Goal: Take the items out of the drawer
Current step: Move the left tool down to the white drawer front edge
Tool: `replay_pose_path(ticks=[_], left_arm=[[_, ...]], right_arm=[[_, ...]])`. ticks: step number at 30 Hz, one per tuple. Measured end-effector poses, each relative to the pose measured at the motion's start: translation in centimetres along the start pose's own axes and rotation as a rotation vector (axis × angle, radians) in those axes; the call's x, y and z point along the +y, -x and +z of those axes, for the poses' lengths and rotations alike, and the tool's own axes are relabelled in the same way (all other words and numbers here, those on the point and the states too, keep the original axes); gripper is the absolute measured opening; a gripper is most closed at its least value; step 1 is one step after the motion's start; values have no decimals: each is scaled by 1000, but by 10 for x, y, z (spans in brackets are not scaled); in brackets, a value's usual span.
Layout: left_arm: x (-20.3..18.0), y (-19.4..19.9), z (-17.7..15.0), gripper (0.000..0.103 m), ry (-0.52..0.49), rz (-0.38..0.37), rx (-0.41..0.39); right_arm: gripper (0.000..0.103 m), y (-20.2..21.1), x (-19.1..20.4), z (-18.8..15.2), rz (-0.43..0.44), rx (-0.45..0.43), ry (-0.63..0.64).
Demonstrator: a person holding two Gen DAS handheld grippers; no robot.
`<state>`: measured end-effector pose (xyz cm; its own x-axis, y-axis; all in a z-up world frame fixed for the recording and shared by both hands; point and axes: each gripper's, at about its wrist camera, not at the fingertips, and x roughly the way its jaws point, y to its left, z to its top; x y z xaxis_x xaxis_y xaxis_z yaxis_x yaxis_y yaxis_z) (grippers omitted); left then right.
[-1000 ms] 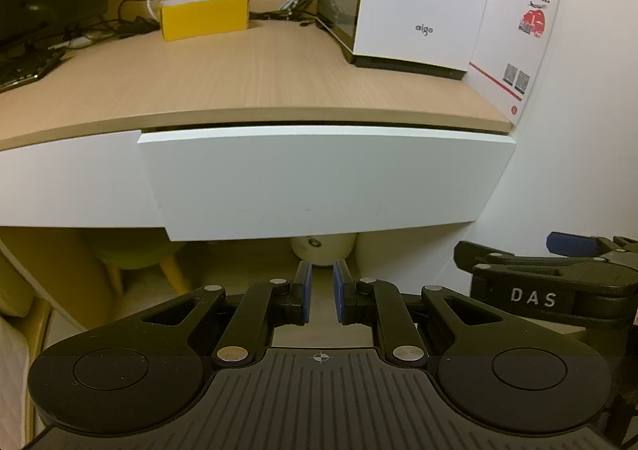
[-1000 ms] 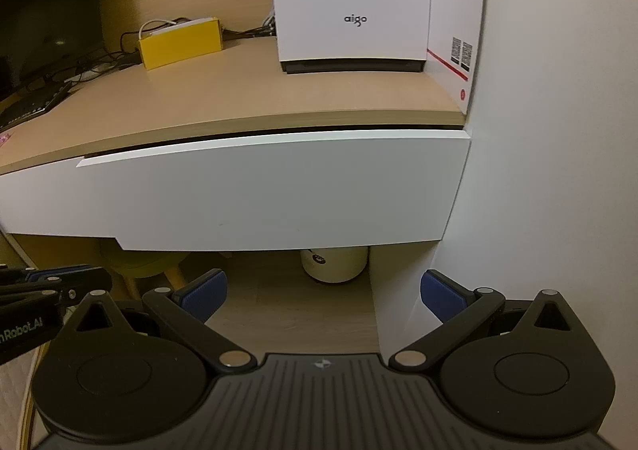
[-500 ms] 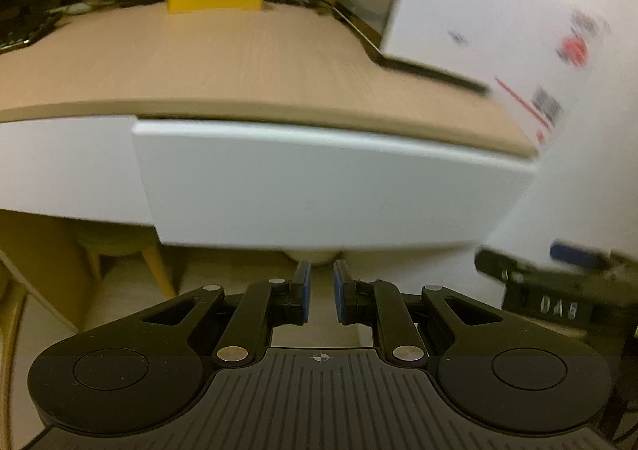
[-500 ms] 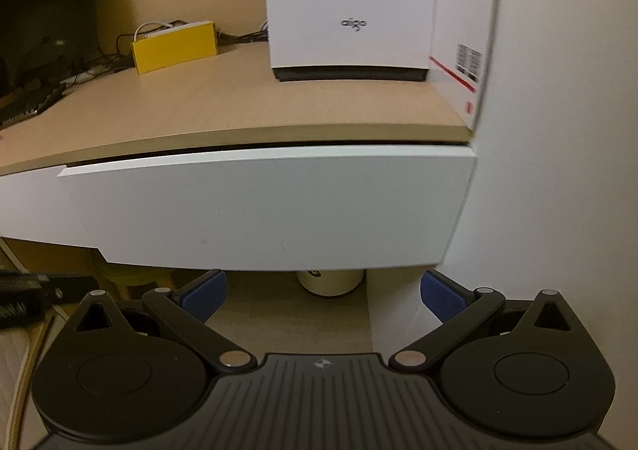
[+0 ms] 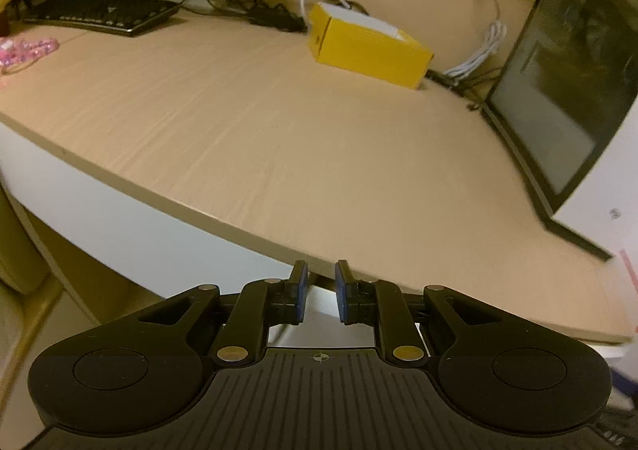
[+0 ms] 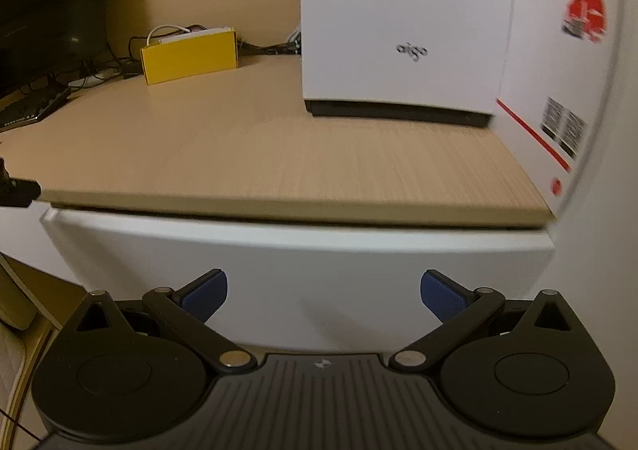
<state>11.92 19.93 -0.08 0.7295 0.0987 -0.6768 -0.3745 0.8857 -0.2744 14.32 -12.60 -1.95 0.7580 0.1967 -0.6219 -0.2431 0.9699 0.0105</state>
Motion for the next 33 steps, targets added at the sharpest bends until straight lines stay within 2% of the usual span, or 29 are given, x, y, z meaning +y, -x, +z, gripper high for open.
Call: replay_pose_path(ticks=[4, 12, 17, 25, 33], left_arm=[[1, -12, -1, 16, 3, -2, 57], [-6, -10, -3, 17, -44, 7, 86], [-14, -6, -5, 21, -123, 26, 103], [-13, -3, -6, 21, -141, 20, 122], [-10, -2, -7, 21, -129, 7, 122]], right_arm=[[103, -10, 6, 11, 8, 0, 11], [103, -21, 7, 18, -3, 14, 13], [103, -21, 8, 21, -9, 5, 19], [103, -28, 9, 34, -24, -17, 23], [103, -44, 27, 39, -75, 10, 64]])
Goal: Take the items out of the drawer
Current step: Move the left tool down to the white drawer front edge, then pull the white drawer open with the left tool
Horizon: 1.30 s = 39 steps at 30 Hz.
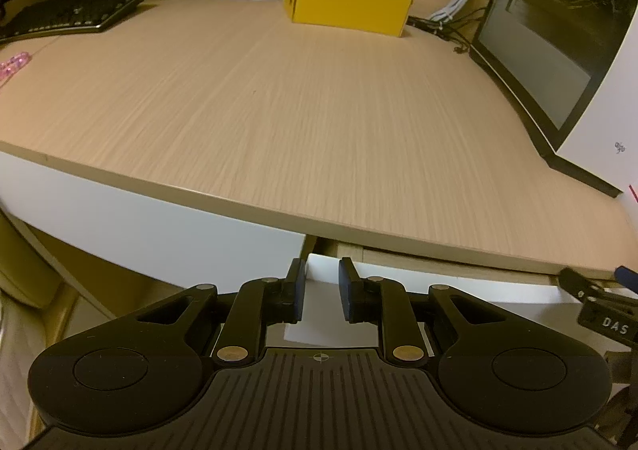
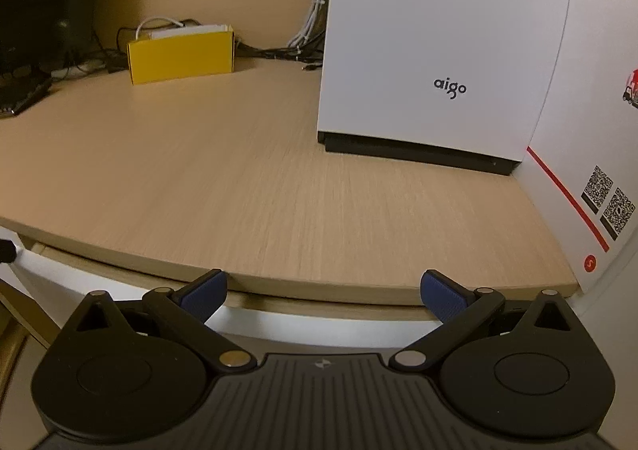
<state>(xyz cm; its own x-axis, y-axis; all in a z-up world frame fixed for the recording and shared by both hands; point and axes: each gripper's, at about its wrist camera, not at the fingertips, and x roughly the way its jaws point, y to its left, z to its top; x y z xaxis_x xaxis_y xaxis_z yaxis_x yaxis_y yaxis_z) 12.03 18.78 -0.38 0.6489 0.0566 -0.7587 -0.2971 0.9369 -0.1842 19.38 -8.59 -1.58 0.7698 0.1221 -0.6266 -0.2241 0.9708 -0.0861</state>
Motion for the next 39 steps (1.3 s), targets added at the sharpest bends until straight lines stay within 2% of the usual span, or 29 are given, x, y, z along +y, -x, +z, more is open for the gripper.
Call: replay_pose_path(ticks=[3, 6, 9, 13, 15, 16, 21, 24, 27, 30, 39], left_arm=[[-2, 0, 0, 21, -14, 8, 1], [-3, 0, 0, 21, -28, 12, 1], [-3, 0, 0, 21, -37, 13, 3], [-4, 3, -4, 20, -62, 16, 6], [-3, 4, -7, 12, -54, 6, 36], [-4, 7, -9, 12, -47, -8, 29], [-32, 23, -3, 12, -84, -51, -72], [-54, 14, 5, 12, -110, -78, -57], [-73, 1, 5, 12, -155, -52, -46], [-82, -6, 0, 12, -177, -33, -29], [-96, -13, -10, 12, -205, -25, -12]], right_arm=[[103, -3, 4, -2, -18, 18, -8], [103, -8, -4, -3, 34, 38, -99], [103, -10, -3, -2, 35, 45, -83], [103, -12, -6, 4, 60, 100, -68], [103, -11, -6, 4, 73, 118, -60], [103, -11, -6, 4, 77, 124, -56], [103, -7, -6, 3, 87, 150, -46], [103, -6, -6, 2, 87, 148, -44], [103, -5, -8, 2, 96, 139, -33], [103, -5, -16, 2, 51, 123, -30], [103, -16, -32, 10, 83, 188, -83]])
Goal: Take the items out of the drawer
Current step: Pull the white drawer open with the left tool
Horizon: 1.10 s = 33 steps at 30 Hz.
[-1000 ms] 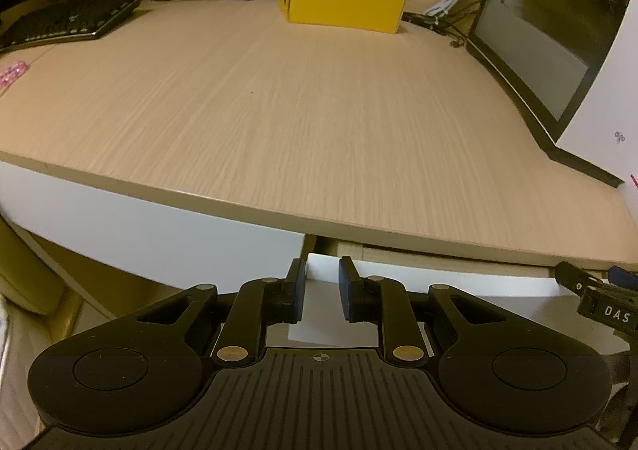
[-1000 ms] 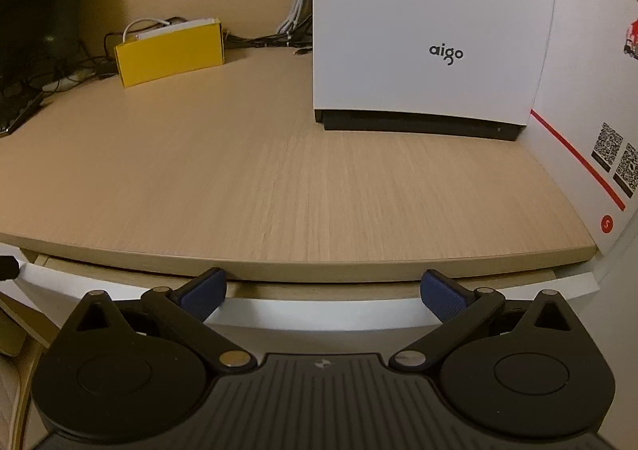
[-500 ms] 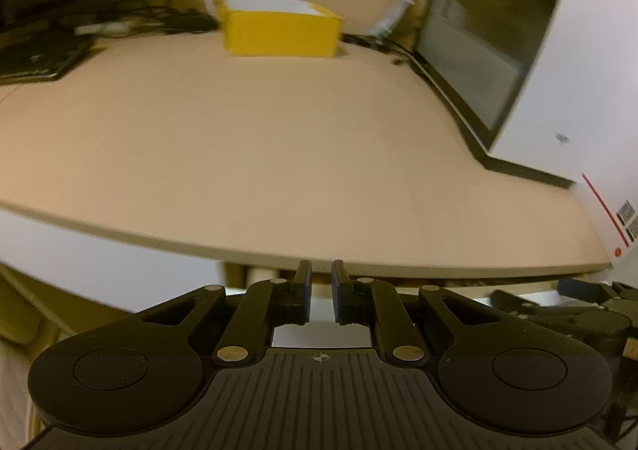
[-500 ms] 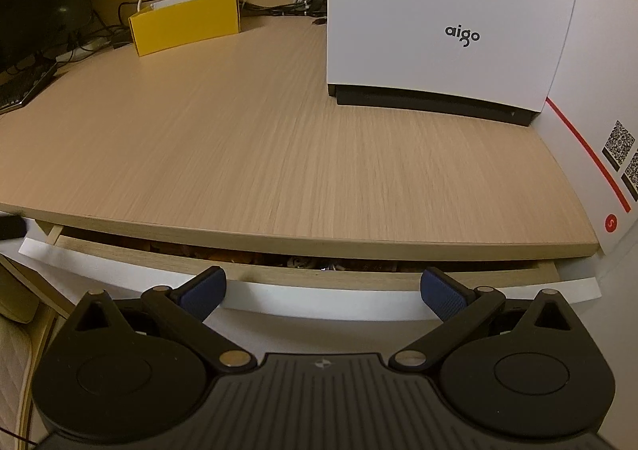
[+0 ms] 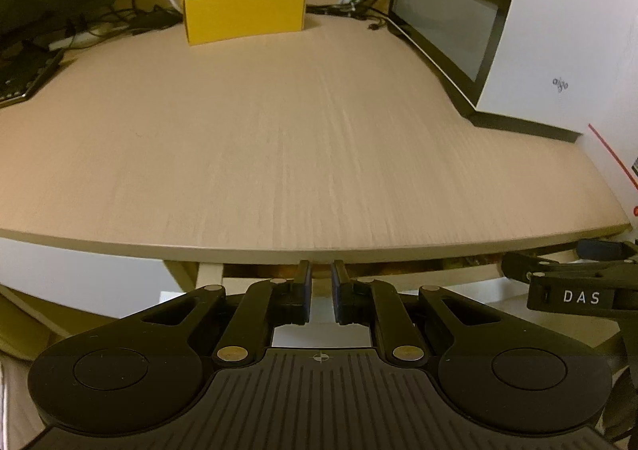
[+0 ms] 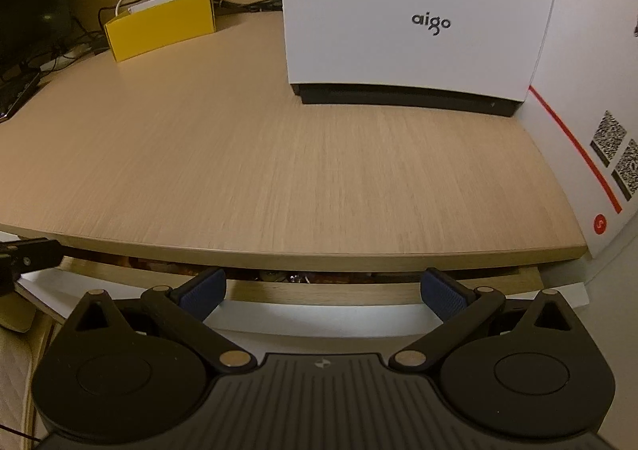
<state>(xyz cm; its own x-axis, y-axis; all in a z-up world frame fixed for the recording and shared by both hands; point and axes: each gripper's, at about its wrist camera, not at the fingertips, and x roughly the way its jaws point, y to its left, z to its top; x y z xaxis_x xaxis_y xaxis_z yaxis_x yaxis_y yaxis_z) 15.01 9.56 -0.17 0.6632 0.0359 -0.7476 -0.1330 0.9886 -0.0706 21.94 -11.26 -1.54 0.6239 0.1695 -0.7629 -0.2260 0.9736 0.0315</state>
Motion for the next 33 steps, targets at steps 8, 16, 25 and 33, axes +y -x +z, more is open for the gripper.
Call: replay_pose_path(ticks=[8, 16, 25, 33], left_arm=[[-6, -1, -5, 12, -12, -4, 22], [-14, 10, -30, 12, -40, -6, 50], [-22, 47, -65, 12, -88, -22, 63], [-24, 78, -95, 11, -131, -53, 132]], right_arm=[[103, 3, 0, -11, 8, 14, -1], [103, 23, 1, -34, 5, 4, -2], [103, 51, 1, -62, 18, 16, -1], [103, 85, 1, -98, 32, 37, -12]])
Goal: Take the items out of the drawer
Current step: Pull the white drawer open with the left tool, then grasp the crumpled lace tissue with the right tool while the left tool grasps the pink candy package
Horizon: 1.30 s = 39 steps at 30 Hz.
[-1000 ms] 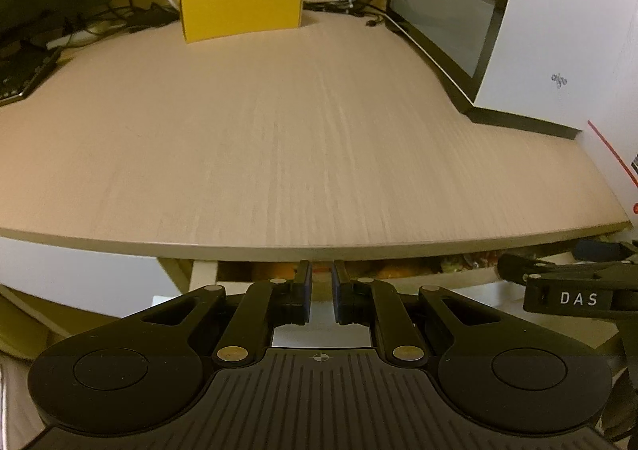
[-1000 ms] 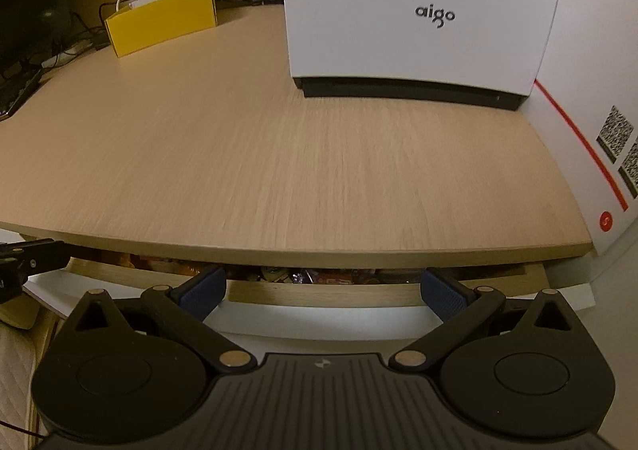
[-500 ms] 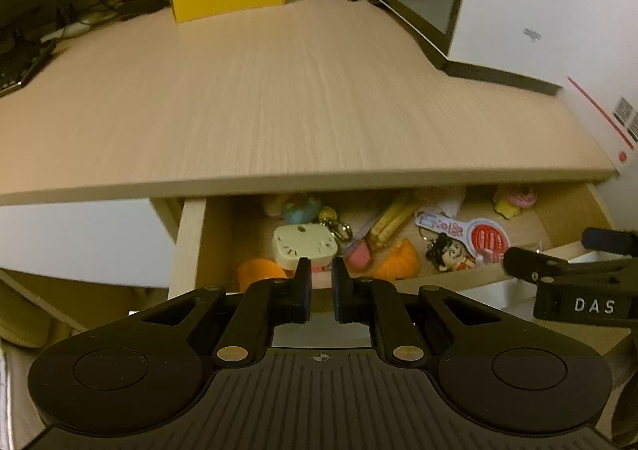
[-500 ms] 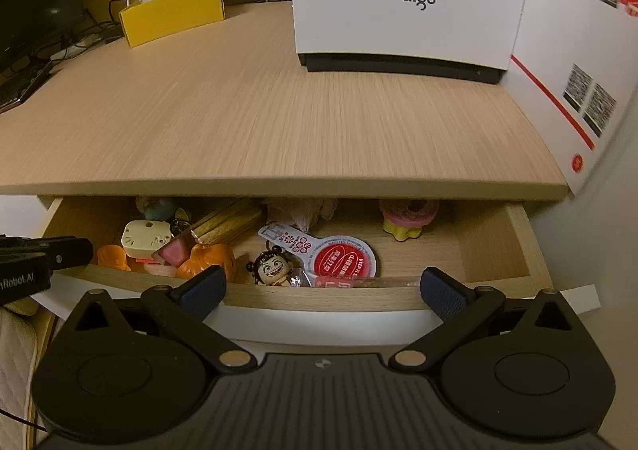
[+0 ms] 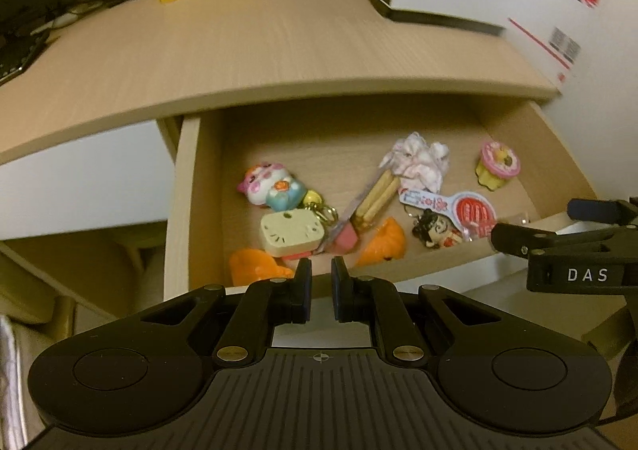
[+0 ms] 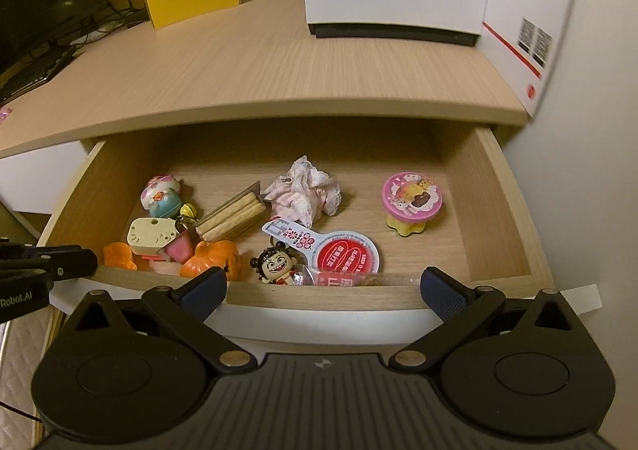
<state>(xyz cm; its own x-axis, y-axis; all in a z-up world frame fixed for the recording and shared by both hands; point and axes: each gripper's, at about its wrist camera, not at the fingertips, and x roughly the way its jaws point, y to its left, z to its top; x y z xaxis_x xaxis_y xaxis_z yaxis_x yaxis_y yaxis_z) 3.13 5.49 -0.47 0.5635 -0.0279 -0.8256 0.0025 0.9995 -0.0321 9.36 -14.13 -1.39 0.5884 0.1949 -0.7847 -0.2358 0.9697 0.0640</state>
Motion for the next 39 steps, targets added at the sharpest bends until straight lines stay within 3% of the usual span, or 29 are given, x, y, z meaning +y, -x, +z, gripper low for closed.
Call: replay_pose_path(ticks=[6, 10, 12, 14, 16, 19, 25, 26, 27, 29, 35, 39], left_arm=[[-8, 17, -20, 12, -94, -35, 40], [3, 14, -3, 15, -66, -97, 37], [-3, 10, 12, 15, -132, -112, 12], [-13, -1, 28, 15, -234, -139, 22], [-25, -19, 43, 16, -304, -157, 57], [-43, -47, 57, 17, -379, -176, 109], [-65, -99, 55, 18, -533, -129, 271], [-64, -104, 54, 19, -539, -136, 286], [-63, -108, 53, 27, -539, -148, 299], [-60, -116, 52, 30, -528, -159, 322], [-47, -133, 55, 33, -468, -211, 359], [-32, -134, 58, 30, -401, -263, 347]], right_arm=[[103, 23, 10, -33, -54, 13, 0], [103, 26, 4, -26, 5, 71, 4], [103, 28, -3, -16, 46, 79, -20], [103, 34, -3, -10, 32, 18, -7], [103, 33, -1, -1, -5, -16, 38], [103, 19, -1, 10, 6, 1, 50], [103, 4, -8, 18, 39, 18, 22], [103, 3, -10, 20, 38, 22, 14], [103, 3, -12, 20, 36, 24, 7], [103, 0, -16, 22, 30, 28, -7], [103, -9, -19, 28, -3, 55, -28], [103, -15, -13, 34, -53, 61, -64]])
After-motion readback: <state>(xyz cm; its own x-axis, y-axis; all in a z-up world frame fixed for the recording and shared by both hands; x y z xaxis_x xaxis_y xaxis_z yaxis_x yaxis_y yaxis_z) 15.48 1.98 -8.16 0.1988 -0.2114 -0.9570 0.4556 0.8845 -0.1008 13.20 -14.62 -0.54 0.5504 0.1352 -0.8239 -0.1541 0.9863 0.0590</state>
